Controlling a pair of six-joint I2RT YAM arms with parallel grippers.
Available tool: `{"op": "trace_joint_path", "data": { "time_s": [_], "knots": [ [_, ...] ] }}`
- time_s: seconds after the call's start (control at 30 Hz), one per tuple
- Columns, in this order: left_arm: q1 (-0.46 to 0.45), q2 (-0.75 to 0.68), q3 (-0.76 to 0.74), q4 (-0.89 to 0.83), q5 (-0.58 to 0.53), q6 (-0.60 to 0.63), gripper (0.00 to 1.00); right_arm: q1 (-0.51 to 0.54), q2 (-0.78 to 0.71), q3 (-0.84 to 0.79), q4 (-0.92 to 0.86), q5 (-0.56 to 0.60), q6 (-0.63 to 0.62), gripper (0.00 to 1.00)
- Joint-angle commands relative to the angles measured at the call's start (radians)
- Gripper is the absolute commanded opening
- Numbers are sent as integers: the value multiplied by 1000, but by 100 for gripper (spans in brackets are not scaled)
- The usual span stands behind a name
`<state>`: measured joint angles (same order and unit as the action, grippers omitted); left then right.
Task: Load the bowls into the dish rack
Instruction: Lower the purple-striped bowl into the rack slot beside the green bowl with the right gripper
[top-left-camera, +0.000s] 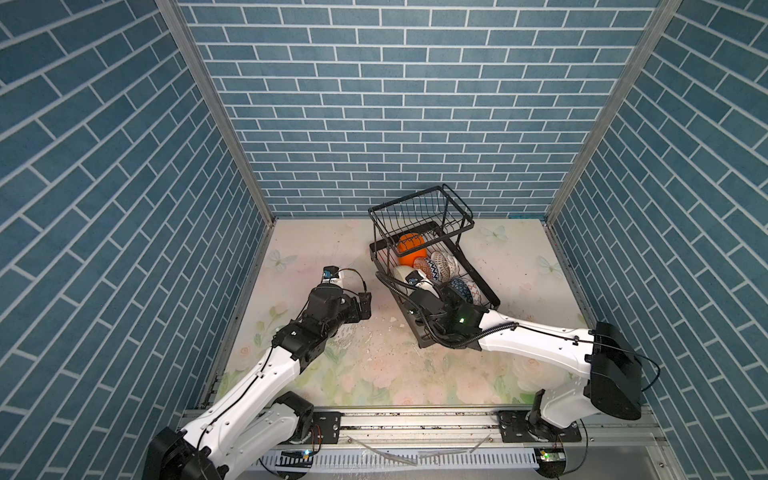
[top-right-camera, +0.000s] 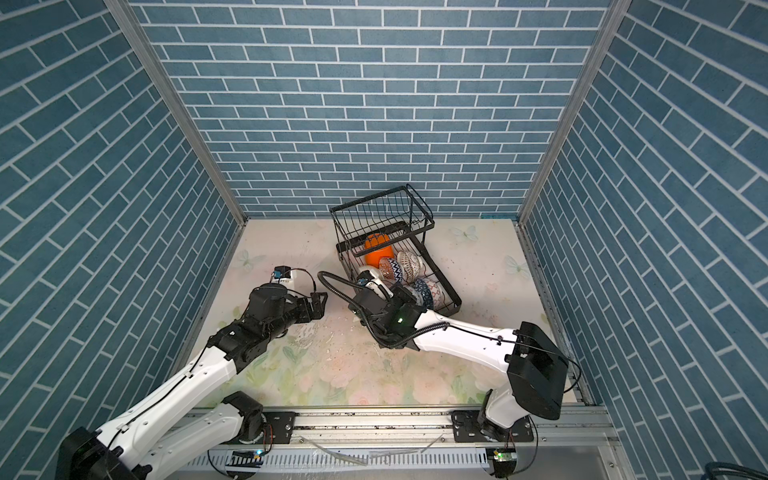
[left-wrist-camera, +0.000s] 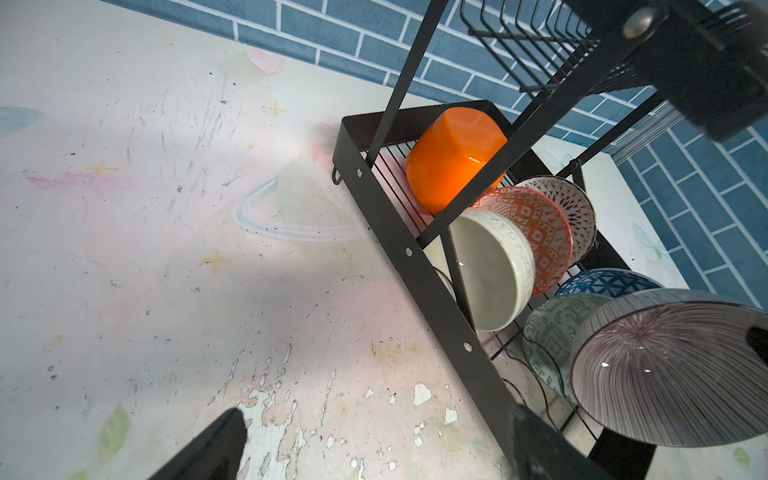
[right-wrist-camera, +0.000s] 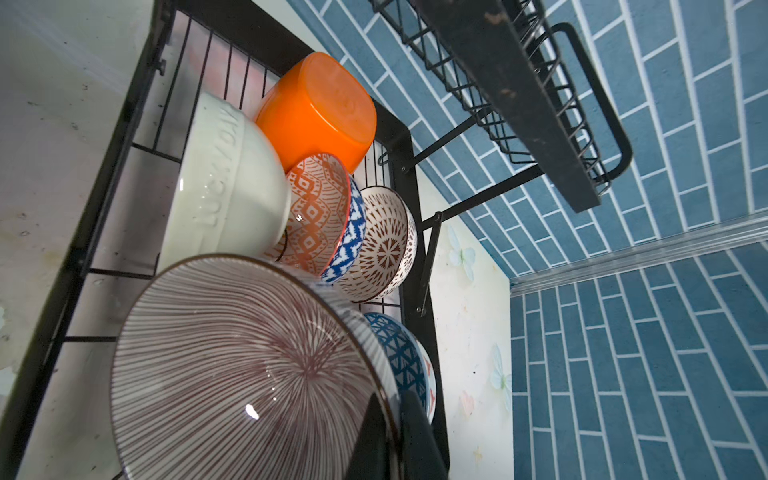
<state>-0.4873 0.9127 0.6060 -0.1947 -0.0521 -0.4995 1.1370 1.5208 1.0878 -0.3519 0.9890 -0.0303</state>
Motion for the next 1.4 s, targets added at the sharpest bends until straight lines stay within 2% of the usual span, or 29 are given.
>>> {"op": "trace_joint_path", "data": {
  "time_s": [0.0, 0.2, 0.53, 0.7, 1.37],
  "knots": [
    [13, -8, -17, 23, -9, 15, 100, 15, 6, -36, 101, 98, -58, 0],
    [30, -6, -17, 17, -12, 22, 100, 32, 43, -56, 103, 156, -77, 0],
    [45, -5, -15, 11, -6, 24, 100, 43, 124, -54, 105, 185, -54, 0],
    [53, -12, -10, 4, -3, 27, 100, 45, 177, -48, 118, 243, -44, 0],
    [70, -9, 15, -21, 16, 36, 100, 46, 257, -80, 169, 280, -44, 0]
  ]
}}
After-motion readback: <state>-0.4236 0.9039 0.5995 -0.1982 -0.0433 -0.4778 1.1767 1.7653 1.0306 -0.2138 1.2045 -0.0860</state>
